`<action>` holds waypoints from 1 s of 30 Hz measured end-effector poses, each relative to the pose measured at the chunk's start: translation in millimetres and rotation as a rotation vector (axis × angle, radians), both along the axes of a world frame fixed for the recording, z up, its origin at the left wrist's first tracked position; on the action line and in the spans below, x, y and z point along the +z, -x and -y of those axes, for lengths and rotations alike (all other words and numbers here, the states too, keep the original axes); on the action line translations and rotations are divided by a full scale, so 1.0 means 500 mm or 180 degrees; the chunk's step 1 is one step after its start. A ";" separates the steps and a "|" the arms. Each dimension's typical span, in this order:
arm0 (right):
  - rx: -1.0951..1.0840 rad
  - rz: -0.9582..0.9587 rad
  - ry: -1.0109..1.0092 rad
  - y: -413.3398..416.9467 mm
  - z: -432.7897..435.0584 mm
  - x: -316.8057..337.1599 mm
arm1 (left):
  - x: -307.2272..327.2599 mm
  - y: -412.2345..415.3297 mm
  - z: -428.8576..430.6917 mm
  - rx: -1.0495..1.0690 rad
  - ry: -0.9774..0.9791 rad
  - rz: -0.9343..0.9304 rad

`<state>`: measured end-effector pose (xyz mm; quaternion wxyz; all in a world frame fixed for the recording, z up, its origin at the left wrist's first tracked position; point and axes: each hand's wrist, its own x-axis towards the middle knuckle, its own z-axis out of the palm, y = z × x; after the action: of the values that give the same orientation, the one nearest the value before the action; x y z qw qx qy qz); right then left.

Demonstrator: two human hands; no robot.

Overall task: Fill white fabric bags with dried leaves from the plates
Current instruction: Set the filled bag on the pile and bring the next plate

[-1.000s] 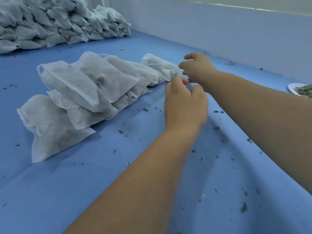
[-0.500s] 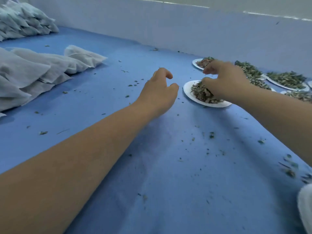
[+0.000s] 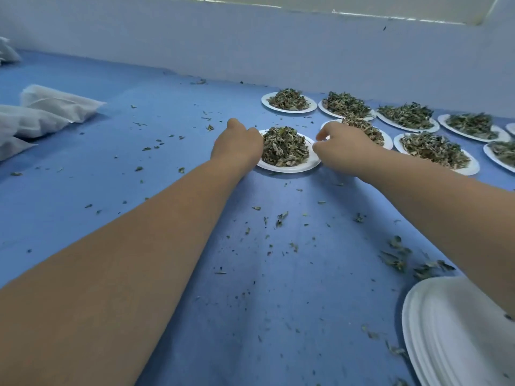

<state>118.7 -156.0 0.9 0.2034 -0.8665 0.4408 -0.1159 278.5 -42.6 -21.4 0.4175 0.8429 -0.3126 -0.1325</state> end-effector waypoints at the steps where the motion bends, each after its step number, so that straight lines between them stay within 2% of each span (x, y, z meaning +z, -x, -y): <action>1: -0.0021 0.0106 -0.0071 -0.001 -0.002 -0.001 | -0.001 0.001 0.001 0.0011 0.0026 0.0005; 6: -0.0135 0.0533 -0.0487 0.024 -0.022 0.011 | 0.012 0.016 -0.018 0.0088 0.0315 -0.0106; 12: -0.0259 0.0473 -0.0037 0.185 -0.094 0.063 | 0.058 0.109 -0.067 -0.0201 0.0605 -0.0151; 21: -0.0754 0.0350 0.0339 0.478 -0.264 0.092 | 0.063 0.349 -0.158 -0.0886 0.0449 0.0173; 30: -0.0808 -0.0190 0.0667 0.600 -0.339 0.064 | 0.037 0.473 -0.218 -0.1170 0.0267 0.0396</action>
<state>-181.1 13.2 33.0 0.0825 -0.8235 0.5380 -0.1602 41.8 66.5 -2.9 0.4008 0.7600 -0.4917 -0.1410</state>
